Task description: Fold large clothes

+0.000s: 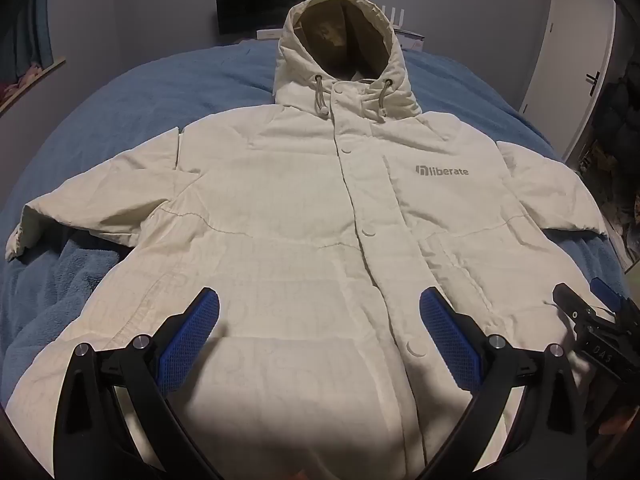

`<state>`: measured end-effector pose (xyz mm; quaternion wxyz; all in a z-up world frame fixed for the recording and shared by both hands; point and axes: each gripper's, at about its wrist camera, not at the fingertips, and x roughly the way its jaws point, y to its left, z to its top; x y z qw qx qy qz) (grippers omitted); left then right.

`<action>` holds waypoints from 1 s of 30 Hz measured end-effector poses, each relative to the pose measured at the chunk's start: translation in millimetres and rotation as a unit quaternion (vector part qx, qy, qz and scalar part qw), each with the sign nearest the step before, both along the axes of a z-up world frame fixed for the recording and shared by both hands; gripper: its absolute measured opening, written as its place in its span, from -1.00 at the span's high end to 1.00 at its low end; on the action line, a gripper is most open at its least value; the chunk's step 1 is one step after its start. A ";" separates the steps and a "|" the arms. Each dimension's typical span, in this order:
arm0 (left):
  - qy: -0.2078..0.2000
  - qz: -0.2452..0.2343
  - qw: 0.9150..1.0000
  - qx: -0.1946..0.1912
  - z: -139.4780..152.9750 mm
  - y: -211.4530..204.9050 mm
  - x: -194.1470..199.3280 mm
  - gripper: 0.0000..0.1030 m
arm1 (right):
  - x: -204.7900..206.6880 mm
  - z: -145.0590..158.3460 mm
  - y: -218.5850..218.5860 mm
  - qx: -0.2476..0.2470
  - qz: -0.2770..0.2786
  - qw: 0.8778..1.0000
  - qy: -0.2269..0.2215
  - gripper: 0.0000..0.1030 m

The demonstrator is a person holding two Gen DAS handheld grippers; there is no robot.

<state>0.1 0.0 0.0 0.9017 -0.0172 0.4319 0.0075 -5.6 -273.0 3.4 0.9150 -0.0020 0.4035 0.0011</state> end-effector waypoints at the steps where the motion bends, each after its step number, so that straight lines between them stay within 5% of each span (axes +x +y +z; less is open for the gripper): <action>1: -0.001 0.000 1.000 -0.001 0.1 0.1 0.0 -0.88 | 0.2 -0.2 0.0 0.000 0.000 1.000 0.001 -0.88; 30: 0.004 -0.001 1.000 -0.007 -1.1 1.9 0.0 -0.88 | 2.0 -3.5 -1.8 0.006 -0.001 1.000 0.004 -0.88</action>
